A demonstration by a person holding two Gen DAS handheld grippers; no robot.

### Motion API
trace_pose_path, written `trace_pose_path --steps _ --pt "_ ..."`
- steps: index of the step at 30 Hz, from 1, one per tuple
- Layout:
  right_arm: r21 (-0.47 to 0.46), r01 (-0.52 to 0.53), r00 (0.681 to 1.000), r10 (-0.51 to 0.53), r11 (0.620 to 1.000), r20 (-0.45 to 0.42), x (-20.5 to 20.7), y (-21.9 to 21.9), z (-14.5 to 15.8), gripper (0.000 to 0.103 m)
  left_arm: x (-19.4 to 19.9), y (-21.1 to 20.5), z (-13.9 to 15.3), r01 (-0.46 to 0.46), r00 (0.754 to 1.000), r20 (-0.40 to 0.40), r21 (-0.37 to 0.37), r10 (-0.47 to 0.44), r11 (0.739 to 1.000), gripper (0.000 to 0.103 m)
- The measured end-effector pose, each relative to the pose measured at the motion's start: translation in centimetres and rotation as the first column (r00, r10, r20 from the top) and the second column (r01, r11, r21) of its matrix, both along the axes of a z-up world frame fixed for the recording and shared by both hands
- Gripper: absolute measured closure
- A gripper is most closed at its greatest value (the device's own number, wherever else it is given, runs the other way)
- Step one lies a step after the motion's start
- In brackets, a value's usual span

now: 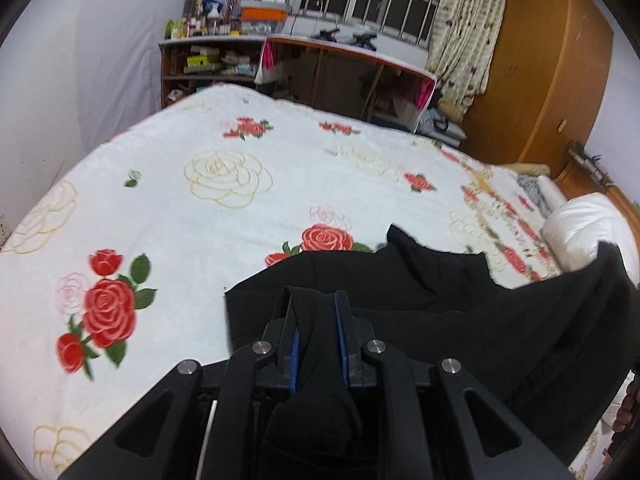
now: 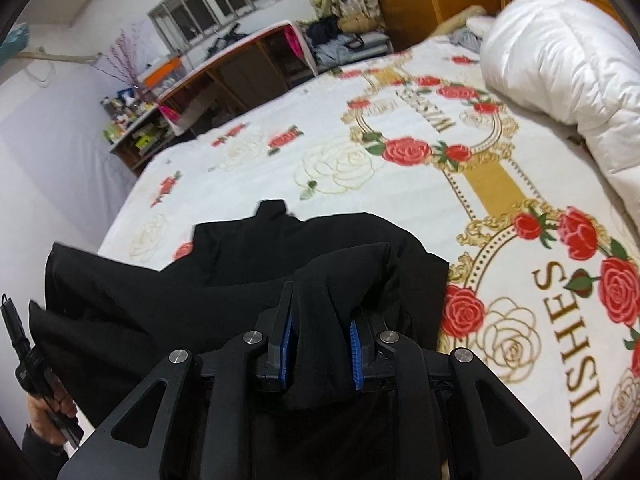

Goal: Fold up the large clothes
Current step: 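Carry the held hem over the coat toward the collar with both tools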

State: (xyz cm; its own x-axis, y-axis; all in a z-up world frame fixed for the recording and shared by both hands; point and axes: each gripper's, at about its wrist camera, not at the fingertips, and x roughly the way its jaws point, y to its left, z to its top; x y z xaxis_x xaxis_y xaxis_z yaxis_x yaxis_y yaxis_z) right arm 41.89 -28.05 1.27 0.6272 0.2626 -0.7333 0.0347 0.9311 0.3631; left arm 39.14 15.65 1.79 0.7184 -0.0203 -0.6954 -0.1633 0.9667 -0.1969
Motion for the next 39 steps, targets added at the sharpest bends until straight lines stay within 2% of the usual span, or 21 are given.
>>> trace_pose_path --steps 4,7,9,11,13,14,15,17,21,26,29,32,35,37,38,39 --pt "-0.006 -0.005 0.999 0.005 1.0 -0.042 2.8 0.6 -2.9 0.077 3.2 0.0 -3.3 -0.001 0.999 -0.047 -0.007 0.001 1.0 0.084" --pt "0.015 0.004 0.999 -0.004 1.0 -0.054 4.1 0.5 -4.7 0.071 4.2 0.1 -4.5 0.004 0.999 -0.05 -0.015 -0.004 1.0 0.08" --pt "0.047 0.008 1.0 -0.007 0.999 -0.029 4.0 0.3 -5.1 0.058 4.1 0.3 -4.5 0.01 1.0 -0.027 -0.024 -0.01 1.0 0.076" --pt "0.066 -0.008 1.0 0.008 0.998 0.007 3.7 0.2 -5.0 0.049 3.8 0.4 -3.7 0.01 1.0 0.013 -0.001 -0.01 1.0 0.067" --pt "0.079 -0.023 0.999 0.02 0.997 0.039 3.5 0.1 -4.3 0.037 3.5 0.9 -2.7 0.014 0.999 0.049 -0.006 -0.014 1.0 0.048" --pt "0.076 -0.026 0.998 0.022 0.997 0.059 3.4 0.1 -3.9 0.028 3.4 1.1 -2.1 0.016 0.998 0.063 -0.014 -0.015 1.0 0.046" --pt "0.062 -0.027 0.997 0.022 0.998 0.079 3.3 0.2 -3.3 0.026 3.2 1.3 -1.6 0.014 0.997 0.075 -0.014 -0.013 1.0 0.045" --pt "0.027 -0.039 0.99 0.035 0.999 0.134 2.8 0.1 -1.9 0.026 2.9 1.8 -0.5 0.011 0.995 0.098 -0.015 -0.009 1.0 0.043" --pt "0.002 -0.034 0.982 0.033 0.999 0.183 2.0 -0.8 -0.5 0.026 1.8 3.3 1.0 -0.025 0.99 0.14 -0.029 0.029 0.999 0.035" --pt "0.012 -0.002 0.988 0.0 1.0 0.155 1.7 -2.8 -1.5 0.026 0.4 5.5 0.8 -0.069 0.987 0.143 -0.072 0.078 0.995 0.029" --pt "0.019 -0.003 0.994 0.001 1.0 0.106 1.9 -3.2 -3.4 0.026 0.3 5.7 -1.1 -0.051 0.994 0.097 -0.084 0.059 0.995 0.027" --pt "0.026 -0.028 0.999 0.027 0.999 0.041 2.6 -3.1 -5.8 0.025 1.2 4.9 -4.3 0.013 1.0 0.005 -0.096 -0.013 0.995 0.027" --pt "0.024 -0.052 0.999 0.053 0.998 -0.013 3.4 -2.9 -7.7 0.025 2.5 4.3 -7.3 0.052 0.994 -0.089 -0.136 -0.064 0.989 0.027" --pt "0.026 -0.067 0.997 0.068 0.997 -0.047 3.7 -3.1 -8.5 0.026 3.1 3.9 -8.4 0.063 0.99 -0.114 -0.161 -0.082 0.985 0.029" --pt "0.033 -0.066 0.996 0.068 0.997 -0.055 3.9 -3.1 -8.5 0.033 3.4 3.7 -8.5 0.078 0.989 -0.111 -0.17 -0.098 0.982 0.035" --pt "0.034 -0.062 0.997 0.064 0.997 -0.053 3.9 -3.1 -8.5 0.062 3.6 3.3 -8.4 0.097 0.988 -0.103 -0.171 -0.115 0.981 0.054"
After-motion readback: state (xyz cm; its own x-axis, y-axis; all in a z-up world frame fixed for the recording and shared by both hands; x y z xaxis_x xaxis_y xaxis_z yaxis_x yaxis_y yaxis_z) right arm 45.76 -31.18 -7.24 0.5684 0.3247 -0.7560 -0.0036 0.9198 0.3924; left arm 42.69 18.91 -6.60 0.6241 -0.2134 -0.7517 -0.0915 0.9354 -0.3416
